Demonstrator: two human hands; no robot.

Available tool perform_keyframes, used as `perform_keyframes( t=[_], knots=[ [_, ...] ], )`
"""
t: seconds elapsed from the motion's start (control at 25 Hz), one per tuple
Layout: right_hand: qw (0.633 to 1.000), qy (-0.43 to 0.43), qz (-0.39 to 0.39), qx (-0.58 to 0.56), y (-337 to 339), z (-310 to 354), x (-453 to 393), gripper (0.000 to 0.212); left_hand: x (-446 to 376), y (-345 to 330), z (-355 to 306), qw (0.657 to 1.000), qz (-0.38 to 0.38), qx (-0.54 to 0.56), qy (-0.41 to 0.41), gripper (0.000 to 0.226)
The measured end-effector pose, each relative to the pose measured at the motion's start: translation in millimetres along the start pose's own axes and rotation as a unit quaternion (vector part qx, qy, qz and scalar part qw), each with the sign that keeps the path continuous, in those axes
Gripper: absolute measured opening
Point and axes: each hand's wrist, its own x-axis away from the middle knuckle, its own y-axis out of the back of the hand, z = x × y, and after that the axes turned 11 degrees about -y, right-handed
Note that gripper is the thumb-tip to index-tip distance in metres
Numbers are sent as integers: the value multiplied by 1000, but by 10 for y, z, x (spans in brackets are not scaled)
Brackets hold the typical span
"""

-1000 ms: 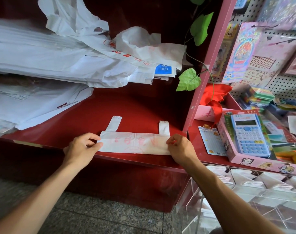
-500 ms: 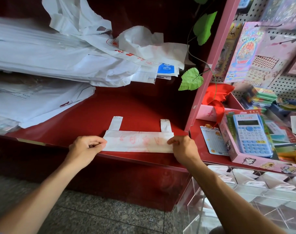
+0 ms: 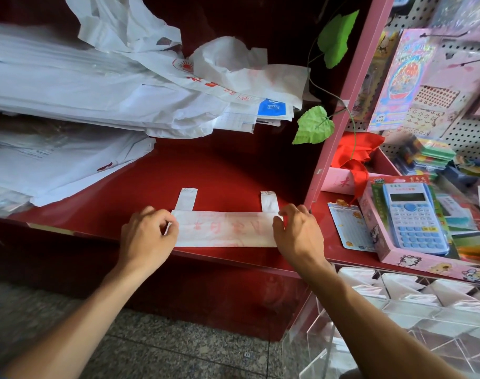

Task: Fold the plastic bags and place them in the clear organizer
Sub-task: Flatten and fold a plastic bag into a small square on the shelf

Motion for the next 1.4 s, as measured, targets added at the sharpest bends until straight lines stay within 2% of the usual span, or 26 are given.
perform_keyframes(
  t=[0.08, 0.2, 0.28, 0.4, 0.48, 0.56, 0.64, 0.72, 0.96, 1.16, 1.28, 1.4],
  knots=[
    [998, 46, -18, 48, -56, 101, 7, 28, -48, -98, -137, 996, -11, -36, -82, 5],
    [988, 141, 11, 60, -269, 277, -9, 26, -88, -318, -370, 980, 41, -37, -193, 27],
    [973, 201, 83, 74, -453, 375, -30, 46, -90, -514, -448, 969, 113, -11, -219, 43],
    [962, 202, 164, 80, -602, 420, 6, 77, -96, -690, -456, 959, 181, 24, -219, 73],
    [963, 171, 182, 97, -602, 384, 70, 86, -101, -713, -415, 954, 214, -36, -208, 88],
    [967, 145, 177, 114, -605, 343, 90, 83, -102, -695, -394, 950, 235, -92, -182, 94],
    [967, 116, 183, 135, -588, 333, 71, 68, -96, -674, -379, 954, 236, -113, -149, 96],
    [965, 95, 197, 148, -533, 305, 76, 68, -84, -648, -357, 957, 234, -121, -123, 98],
    [961, 72, 202, 175, -343, 137, 111, 81, -51, -461, -160, 958, 244, -141, -46, 110],
    [954, 80, 231, 174, -188, -12, 111, 114, 2, -245, 14, 952, 273, -123, -64, 140],
    [946, 108, 264, 157, -85, -135, 112, 121, 51, -122, 195, 945, 286, -109, -113, 136],
    [939, 162, 267, 141, 20, -287, 114, 130, 123, -19, 378, 955, 233, -66, -174, 111]
  ],
)
